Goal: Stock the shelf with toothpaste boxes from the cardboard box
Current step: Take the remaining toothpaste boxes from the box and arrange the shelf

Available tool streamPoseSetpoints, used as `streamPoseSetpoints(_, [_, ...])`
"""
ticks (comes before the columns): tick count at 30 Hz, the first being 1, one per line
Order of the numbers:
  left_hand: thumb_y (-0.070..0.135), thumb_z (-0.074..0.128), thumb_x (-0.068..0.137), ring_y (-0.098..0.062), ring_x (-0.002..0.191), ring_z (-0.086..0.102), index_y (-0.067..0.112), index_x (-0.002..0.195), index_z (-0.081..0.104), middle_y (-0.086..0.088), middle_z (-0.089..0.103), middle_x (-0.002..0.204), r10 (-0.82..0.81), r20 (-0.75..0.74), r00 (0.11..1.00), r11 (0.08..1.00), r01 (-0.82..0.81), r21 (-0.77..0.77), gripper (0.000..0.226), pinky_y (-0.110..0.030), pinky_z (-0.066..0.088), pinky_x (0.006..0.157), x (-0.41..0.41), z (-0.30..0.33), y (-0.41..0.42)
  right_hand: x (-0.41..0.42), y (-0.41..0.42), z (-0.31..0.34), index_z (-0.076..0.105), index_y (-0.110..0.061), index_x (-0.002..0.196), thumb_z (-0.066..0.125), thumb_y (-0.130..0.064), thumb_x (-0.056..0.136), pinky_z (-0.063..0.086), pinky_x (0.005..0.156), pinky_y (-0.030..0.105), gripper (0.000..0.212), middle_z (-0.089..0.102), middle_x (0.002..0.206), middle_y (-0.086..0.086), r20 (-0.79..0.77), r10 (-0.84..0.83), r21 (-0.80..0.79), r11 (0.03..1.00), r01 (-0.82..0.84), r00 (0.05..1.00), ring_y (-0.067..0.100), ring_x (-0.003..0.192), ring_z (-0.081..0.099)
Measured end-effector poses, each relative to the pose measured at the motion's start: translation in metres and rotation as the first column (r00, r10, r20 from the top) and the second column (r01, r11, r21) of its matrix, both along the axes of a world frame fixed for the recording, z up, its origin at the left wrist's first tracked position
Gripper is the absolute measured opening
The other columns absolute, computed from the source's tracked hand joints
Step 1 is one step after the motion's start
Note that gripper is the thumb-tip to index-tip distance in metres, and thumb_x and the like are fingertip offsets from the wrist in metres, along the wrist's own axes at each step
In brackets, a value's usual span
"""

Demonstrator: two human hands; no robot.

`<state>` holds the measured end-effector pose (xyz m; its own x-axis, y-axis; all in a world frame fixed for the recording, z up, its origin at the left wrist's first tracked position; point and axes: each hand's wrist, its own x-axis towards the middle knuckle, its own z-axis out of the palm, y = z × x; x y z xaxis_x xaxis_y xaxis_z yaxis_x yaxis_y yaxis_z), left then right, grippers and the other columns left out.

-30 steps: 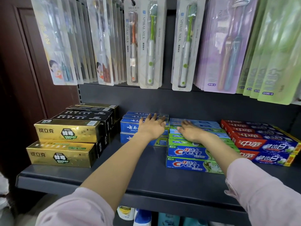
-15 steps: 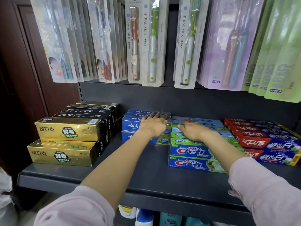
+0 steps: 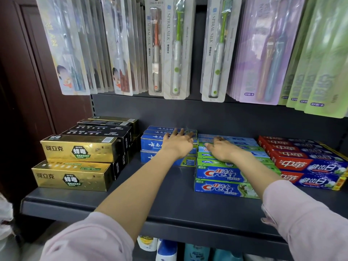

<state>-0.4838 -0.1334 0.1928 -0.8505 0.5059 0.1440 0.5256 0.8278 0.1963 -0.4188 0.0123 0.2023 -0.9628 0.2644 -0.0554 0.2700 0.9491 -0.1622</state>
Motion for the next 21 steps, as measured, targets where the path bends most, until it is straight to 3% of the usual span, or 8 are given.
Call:
streamPoseSetpoints(2, [0.027,0.026,0.100,-0.021,0.148,0.006,0.024,0.147,0.030,-0.001,0.016,0.159,0.002,-0.103,0.995,0.997,0.007,0.080,0.047,-0.045,0.004,0.118,0.006,-0.001,0.004,0.002,0.004,-0.002,0.012,-0.006,0.150,0.020,-0.046,0.101,0.011,0.120,0.043,0.064,0.006,0.159,0.014,-0.027,0.022,0.008,1.000,-0.022,0.999,0.028,0.147,0.007])
streamPoseSetpoints(5, [0.027,0.031,0.099,-0.021,0.139,0.030,0.014,0.134,0.049,-0.004,0.041,0.147,-0.043,-0.275,0.961,0.991,0.076,0.112,0.041,-0.039,0.016,0.117,0.014,0.002,0.021,0.008,0.015,-0.003,0.022,-0.005,0.148,0.022,-0.045,0.101,0.017,0.118,0.040,0.061,0.016,0.157,0.015,-0.084,-0.003,0.017,1.000,0.004,0.996,0.027,0.146,0.015])
streamPoseSetpoints(8, [0.034,0.026,0.100,-0.020,0.140,0.026,0.013,0.130,0.053,-0.003,0.044,0.145,-0.113,-0.159,0.981,0.992,0.102,-0.072,0.046,-0.049,0.007,0.117,0.018,0.007,0.036,0.020,0.027,-0.002,0.026,-0.002,0.146,0.023,-0.041,0.102,0.022,0.117,0.038,0.059,0.021,0.156,0.016,-0.062,-0.034,0.030,0.999,0.036,0.997,0.028,0.143,0.022])
streamPoseSetpoints(11, [0.037,0.022,0.100,-0.018,0.146,0.015,0.014,0.134,0.050,0.000,0.039,0.149,-0.125,-0.090,0.988,0.980,0.109,-0.166,0.049,-0.056,-0.004,0.115,0.018,0.009,0.044,0.028,0.034,-0.002,0.016,-0.005,0.149,0.020,-0.040,0.103,0.014,0.119,0.035,0.059,0.011,0.159,0.012,-0.041,-0.022,0.026,0.999,0.023,0.999,0.025,0.147,0.013])
streamPoseSetpoints(21, [0.033,0.025,0.101,-0.014,0.146,0.015,0.024,0.141,0.041,0.004,0.035,0.151,-0.116,-0.067,0.991,0.987,0.108,-0.117,0.044,-0.052,0.002,0.116,0.023,0.005,0.042,0.027,0.037,-0.002,0.015,-0.007,0.150,0.018,-0.040,0.103,0.011,0.120,0.037,0.058,0.009,0.159,0.011,-0.036,-0.011,0.040,0.999,0.013,0.999,0.024,0.147,0.010])
